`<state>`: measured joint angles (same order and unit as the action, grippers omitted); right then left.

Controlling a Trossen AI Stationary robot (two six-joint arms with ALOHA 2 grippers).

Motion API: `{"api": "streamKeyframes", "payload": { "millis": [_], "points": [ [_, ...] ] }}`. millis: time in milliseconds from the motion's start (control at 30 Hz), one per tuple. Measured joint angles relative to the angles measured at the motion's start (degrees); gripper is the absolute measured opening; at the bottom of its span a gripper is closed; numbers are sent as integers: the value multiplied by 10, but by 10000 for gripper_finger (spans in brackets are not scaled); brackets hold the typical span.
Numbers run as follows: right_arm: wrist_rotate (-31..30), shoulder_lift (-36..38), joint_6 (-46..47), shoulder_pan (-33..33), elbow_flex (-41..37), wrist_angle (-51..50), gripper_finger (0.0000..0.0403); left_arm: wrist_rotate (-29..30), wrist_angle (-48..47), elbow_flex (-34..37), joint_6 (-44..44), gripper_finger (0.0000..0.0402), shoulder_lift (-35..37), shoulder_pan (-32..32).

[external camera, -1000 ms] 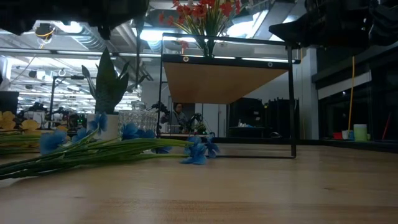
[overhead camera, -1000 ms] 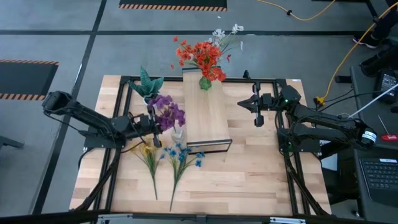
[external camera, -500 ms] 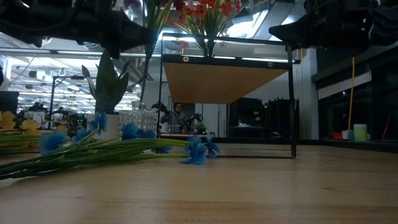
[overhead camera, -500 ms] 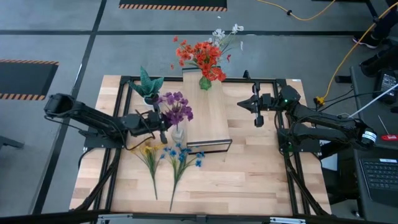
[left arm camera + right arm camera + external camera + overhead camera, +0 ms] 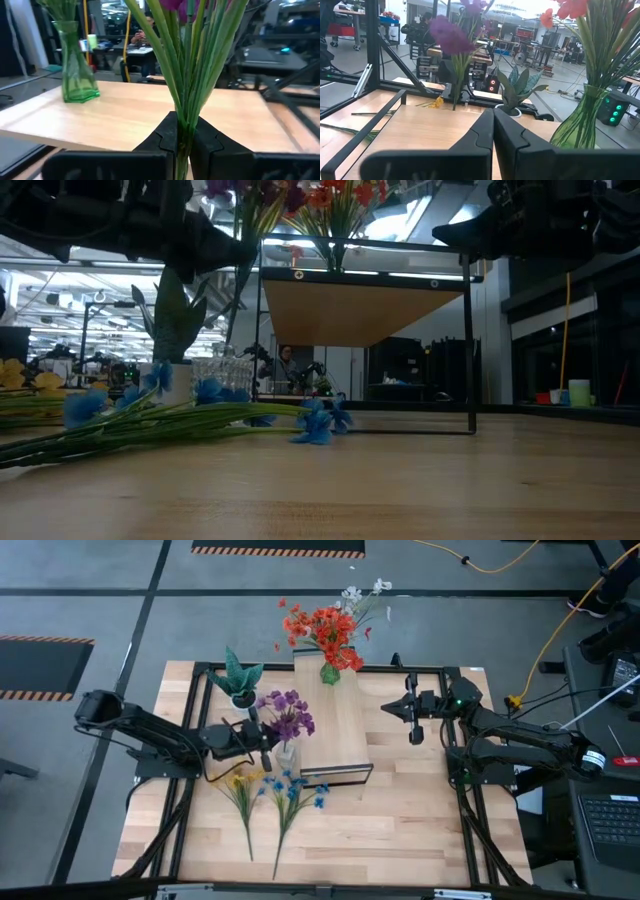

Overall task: Pick and place flowers into a vace then onto a shelf
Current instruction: Put the violet flowers into the transparent vase

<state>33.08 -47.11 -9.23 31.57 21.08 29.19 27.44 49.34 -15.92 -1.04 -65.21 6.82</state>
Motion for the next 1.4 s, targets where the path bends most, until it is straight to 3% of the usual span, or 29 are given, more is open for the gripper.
{"api": "streamKeyframes", "payload": {
  "millis": [433, 733, 1200, 1400],
  "points": [
    [0, 0, -2, 0, 0, -3, 12, 21, 3, 8, 16, 17, -31, -36],
    [0, 0, -3, 0, 0, -9, 12, 14, 47, 53, -42, 22, -31, -42],
    [0, 0, -2, 0, 0, -11, 12, 36, 59, 61, -59, 78, -31, -42],
    [0, 0, -2, 0, 0, -17, 12, 39, 21, 61, -87, 116, -31, -42]
  ]
}}
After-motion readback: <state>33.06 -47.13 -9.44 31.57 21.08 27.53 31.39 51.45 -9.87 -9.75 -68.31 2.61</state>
